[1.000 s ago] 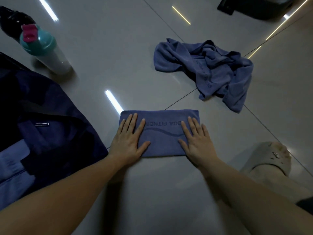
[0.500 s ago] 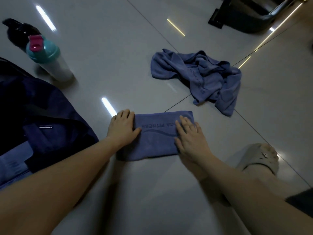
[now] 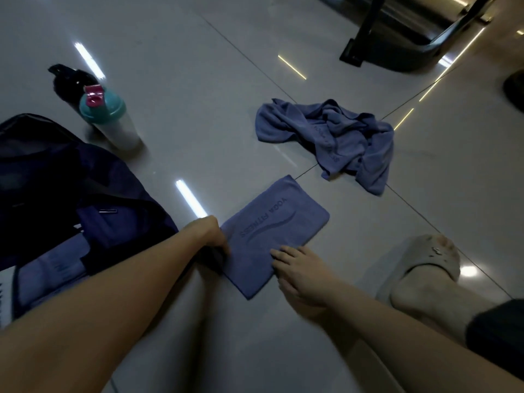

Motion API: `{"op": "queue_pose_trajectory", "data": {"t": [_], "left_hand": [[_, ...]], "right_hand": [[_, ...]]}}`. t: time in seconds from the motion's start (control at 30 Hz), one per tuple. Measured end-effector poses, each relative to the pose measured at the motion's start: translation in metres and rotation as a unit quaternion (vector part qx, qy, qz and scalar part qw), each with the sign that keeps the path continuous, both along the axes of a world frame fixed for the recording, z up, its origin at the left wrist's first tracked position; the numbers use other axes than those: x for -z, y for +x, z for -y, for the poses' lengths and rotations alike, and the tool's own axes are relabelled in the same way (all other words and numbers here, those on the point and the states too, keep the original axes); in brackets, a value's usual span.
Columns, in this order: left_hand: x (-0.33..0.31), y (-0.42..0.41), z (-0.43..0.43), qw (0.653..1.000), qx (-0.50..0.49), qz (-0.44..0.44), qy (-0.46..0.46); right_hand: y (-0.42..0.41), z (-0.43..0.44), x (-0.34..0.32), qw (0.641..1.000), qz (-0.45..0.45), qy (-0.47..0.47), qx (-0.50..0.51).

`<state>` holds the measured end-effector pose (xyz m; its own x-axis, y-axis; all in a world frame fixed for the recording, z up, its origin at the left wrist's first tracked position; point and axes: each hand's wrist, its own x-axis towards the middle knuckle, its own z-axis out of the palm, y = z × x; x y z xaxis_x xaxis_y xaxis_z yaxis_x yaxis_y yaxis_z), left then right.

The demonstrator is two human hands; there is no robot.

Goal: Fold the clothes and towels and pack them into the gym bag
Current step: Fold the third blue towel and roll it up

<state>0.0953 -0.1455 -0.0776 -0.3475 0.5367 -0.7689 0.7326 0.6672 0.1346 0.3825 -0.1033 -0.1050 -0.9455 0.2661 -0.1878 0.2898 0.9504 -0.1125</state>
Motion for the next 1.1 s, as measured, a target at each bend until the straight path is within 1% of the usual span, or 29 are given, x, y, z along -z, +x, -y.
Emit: {"op": "queue_pose_trajectory", "data": {"t": [0.03, 0.07, 0.1, 0.13, 0.17, 0.23, 0.27, 0.33, 0.43, 0.5, 0.53, 0.57, 0.63, 0.67, 0.73, 0.77, 0.83, 0.87, 0.9, 0.93, 1.03, 1.1], "left_hand": [[-0.001, 0.005, 0.006, 0.999, -0.019, 0.03, -0.027], [-0.002, 0.009, 0.011, 0.996, -0.038, 0.057, -0.051], [-0.004, 0.014, 0.015, 0.995, -0.037, 0.063, -0.069], [-0.005, 0.017, 0.016, 0.996, -0.023, 0.049, -0.07], [-0.007, 0.021, 0.013, 0.998, 0.004, 0.012, -0.055], [-0.013, 0.025, 0.003, 0.996, 0.053, -0.074, 0.023], [-0.015, 0.027, -0.005, 0.991, 0.05, -0.094, 0.076], [-0.015, 0.03, -0.028, 0.983, 0.014, -0.083, 0.165], [-0.006, 0.035, -0.07, 0.972, -0.057, 0.019, 0.227], [-0.001, 0.043, -0.099, 0.949, -0.15, 0.104, 0.258], [0.001, 0.048, -0.114, 0.936, -0.186, 0.128, 0.269], [0.003, 0.052, -0.128, 0.929, -0.207, 0.139, 0.272], [0.006, 0.061, -0.152, 0.933, -0.22, 0.141, 0.248], [0.007, 0.063, -0.159, 0.938, -0.222, 0.14, 0.226], [0.005, 0.065, -0.165, 0.941, -0.223, 0.165, 0.192], [0.004, 0.065, -0.165, 0.94, -0.219, 0.179, 0.188], [0.003, 0.06, -0.165, 0.93, -0.223, 0.197, 0.214], [0.0, 0.056, -0.164, 0.923, -0.226, 0.21, 0.228], [-0.006, 0.051, -0.163, 0.917, -0.227, 0.225, 0.238], [-0.015, 0.046, -0.161, 0.914, -0.222, 0.24, 0.242], [-0.05, 0.029, -0.157, 0.913, -0.191, 0.248, 0.262], [-0.079, 0.019, -0.156, 0.902, -0.183, 0.258, 0.295]], "right_hand": [[0.003, -0.003, -0.005, 0.999, -0.017, -0.021, 0.027], [0.004, -0.007, -0.01, 0.996, -0.026, -0.048, 0.072], [0.003, -0.012, -0.014, 0.988, -0.025, -0.07, 0.135], [0.001, -0.019, -0.014, 0.976, -0.022, -0.079, 0.202], [0.001, -0.027, -0.015, 0.961, -0.028, -0.076, 0.266], [0.002, -0.05, -0.014, 0.913, -0.065, -0.087, 0.393], [0.003, -0.063, -0.016, 0.881, -0.09, -0.11, 0.452], [0.001, -0.09, -0.015, 0.805, -0.11, -0.188, 0.552], [-0.015, -0.125, -0.012, 0.668, -0.133, -0.331, 0.653], [-0.025, -0.142, -0.005, 0.58, -0.144, -0.389, 0.701], [-0.029, -0.148, 0.0, 0.549, -0.145, -0.407, 0.715], [-0.031, -0.153, 0.007, 0.538, -0.142, -0.412, 0.721], [-0.033, -0.159, 0.016, 0.546, -0.142, -0.402, 0.722], [-0.034, -0.159, 0.013, 0.534, -0.15, -0.412, 0.723], [-0.033, -0.159, 0.006, 0.501, -0.175, -0.451, 0.717], [-0.032, -0.159, 0.0, 0.491, -0.175, -0.469, 0.713], [-0.028, -0.156, -0.019, 0.473, -0.175, -0.501, 0.703], [-0.026, -0.156, -0.027, 0.473, -0.177, -0.511, 0.695], [-0.026, -0.155, -0.037, 0.478, -0.183, -0.517, 0.686], [-0.026, -0.154, -0.045, 0.49, -0.19, -0.517, 0.675], [-0.034, -0.156, -0.074, 0.537, -0.231, -0.511, 0.63], [-0.039, -0.16, -0.098, 0.569, -0.264, -0.5, 0.597]]}}
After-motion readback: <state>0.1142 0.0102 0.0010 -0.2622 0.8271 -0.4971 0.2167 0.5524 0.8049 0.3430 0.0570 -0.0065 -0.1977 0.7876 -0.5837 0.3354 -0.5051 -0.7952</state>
